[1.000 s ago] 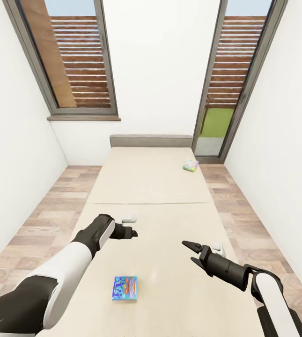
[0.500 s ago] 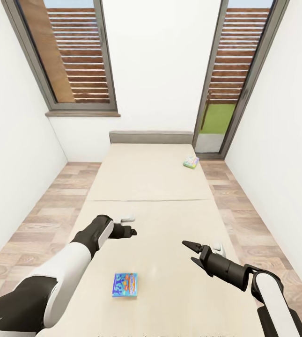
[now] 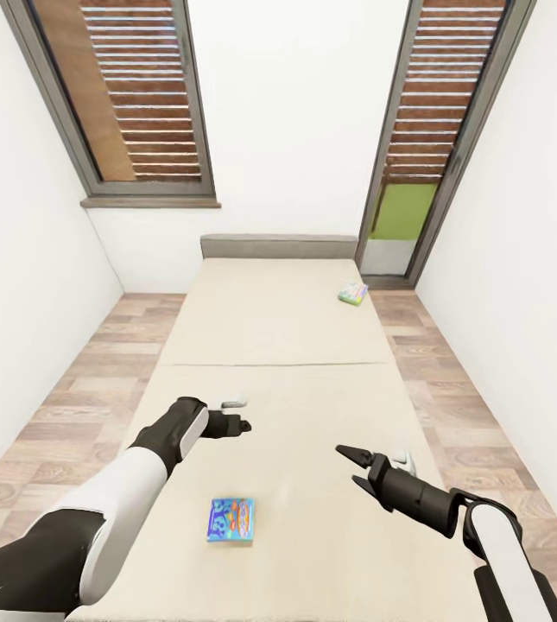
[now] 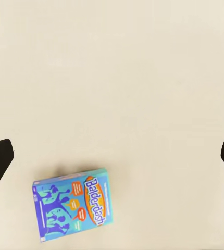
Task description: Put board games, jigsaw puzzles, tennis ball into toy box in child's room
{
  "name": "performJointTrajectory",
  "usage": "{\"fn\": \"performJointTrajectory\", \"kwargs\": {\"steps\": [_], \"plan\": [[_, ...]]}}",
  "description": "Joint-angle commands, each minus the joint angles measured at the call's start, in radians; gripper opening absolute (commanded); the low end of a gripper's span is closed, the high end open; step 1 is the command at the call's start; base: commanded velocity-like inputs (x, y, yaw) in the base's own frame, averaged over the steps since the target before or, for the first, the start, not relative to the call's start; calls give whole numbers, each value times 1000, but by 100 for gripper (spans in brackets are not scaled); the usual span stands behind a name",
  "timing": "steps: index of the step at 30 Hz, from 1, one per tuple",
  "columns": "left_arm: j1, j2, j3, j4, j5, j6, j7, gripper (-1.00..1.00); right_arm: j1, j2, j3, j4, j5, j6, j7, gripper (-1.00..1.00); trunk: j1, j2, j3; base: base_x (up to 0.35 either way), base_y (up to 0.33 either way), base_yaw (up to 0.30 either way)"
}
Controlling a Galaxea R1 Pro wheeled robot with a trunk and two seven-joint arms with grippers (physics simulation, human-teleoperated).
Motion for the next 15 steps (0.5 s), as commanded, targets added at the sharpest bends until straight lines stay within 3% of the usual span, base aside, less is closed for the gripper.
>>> {"fn": "performJointTrajectory", "kwargs": {"steps": [1, 15], "plan": [[-1, 1, -5, -1, 10, 5, 3, 100, -1, 0, -1, 0, -7, 4, -6, 100, 0, -2, -3, 0, 0, 0], [1, -2, -7, -1, 10, 0, 3, 100, -1, 0, -1, 1, -7, 4, -6, 100, 0, -2, -26, 0, 0, 0]]}}
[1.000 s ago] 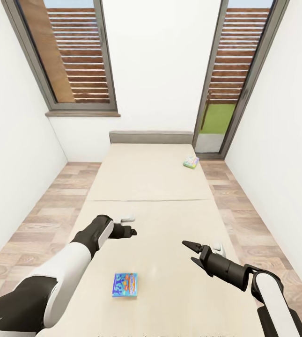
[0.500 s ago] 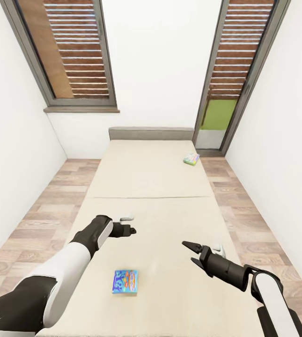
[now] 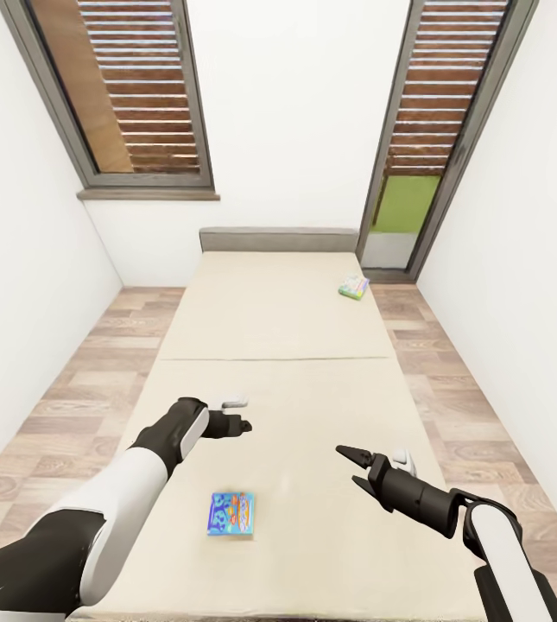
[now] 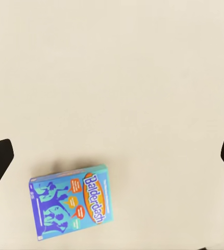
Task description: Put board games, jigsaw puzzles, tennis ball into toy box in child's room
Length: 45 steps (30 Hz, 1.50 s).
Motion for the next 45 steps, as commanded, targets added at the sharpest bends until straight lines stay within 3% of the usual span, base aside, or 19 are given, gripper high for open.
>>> {"fn": "performJointTrajectory", "kwargs": {"steps": [1, 45], "plan": [[-1, 1, -5, -1, 9, 5, 3, 100, -1, 0, -1, -1, -7, 4, -6, 100, 0, -2, -3, 0, 0, 0], [1, -2, -10, 29, 4, -87, 5, 100, -1, 0, 0, -1, -7, 4, -7, 100, 0, -2, -74, 0, 0, 0]]}}
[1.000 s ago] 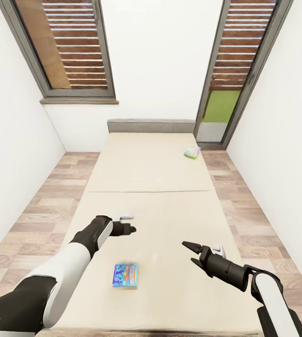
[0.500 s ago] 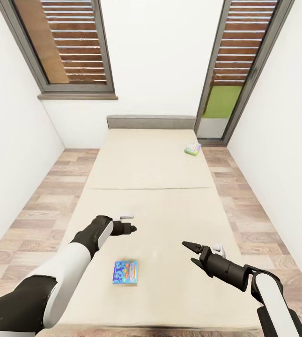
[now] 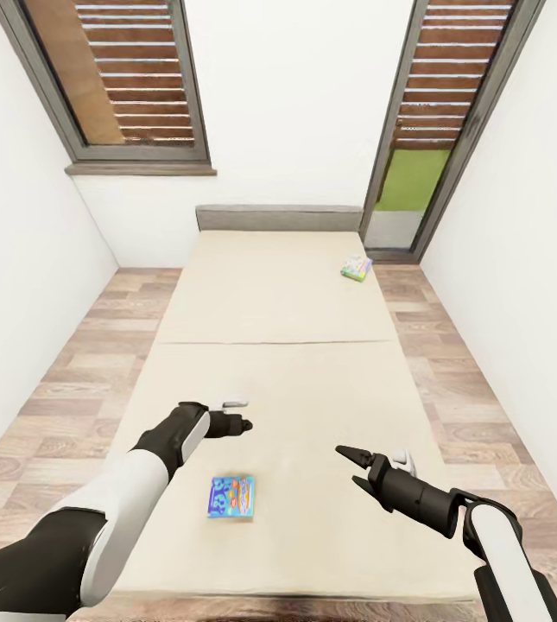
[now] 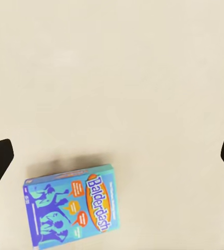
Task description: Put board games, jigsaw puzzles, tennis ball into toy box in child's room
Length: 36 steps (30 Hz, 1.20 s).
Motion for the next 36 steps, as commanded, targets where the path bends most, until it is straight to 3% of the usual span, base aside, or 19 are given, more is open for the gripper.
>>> {"fn": "performJointTrajectory", "kwargs": {"steps": [1, 12, 36], "plan": [[0, 1, -6, -1, 9, 3, 4, 100, -1, 0, -1, -1, -7, 4, -6, 100, 0, -2, -3, 0, 0, 0], [0, -1, -5, 2, 12, -4, 45, 100, -1, 0, -1, -1, -7, 4, -7, 100, 0, -2, -21, 0, 0, 0], [0, 0, -4, 3, 13, -8, 51, 100, -1, 1, 0, -1, -6, 4, -8, 100, 0, -2, -60, 0, 0, 0]]}}
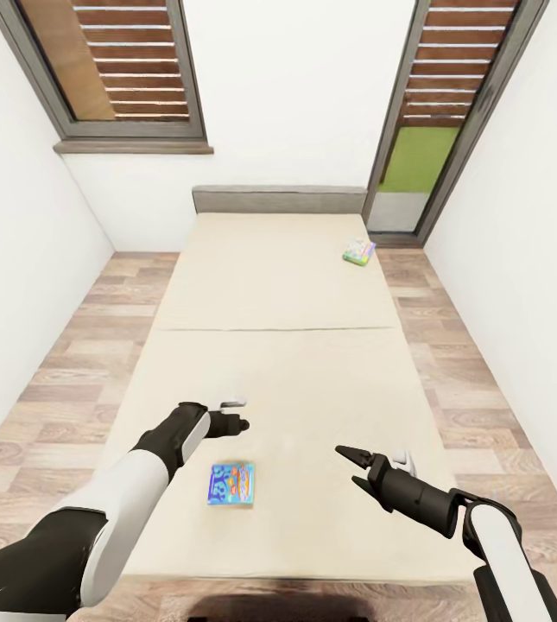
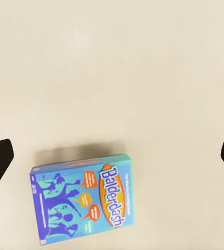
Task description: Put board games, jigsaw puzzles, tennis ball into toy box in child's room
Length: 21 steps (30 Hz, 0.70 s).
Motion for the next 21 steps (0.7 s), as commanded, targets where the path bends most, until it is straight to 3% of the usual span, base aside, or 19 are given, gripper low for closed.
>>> {"fn": "performJointTrajectory", "kwargs": {"steps": [1, 21], "plan": [[0, 1, -5, -1, 9, 5, 2, 100, -1, 0, -1, -1, -7, 4, -7, 100, 0, -2, -3, 0, 0, 0], [0, 1, 3, -1, 9, -33, 2, 100, -1, 1, 0, -1, -7, 4, -8, 100, 0, -2, -35, 0, 0, 0]]}}
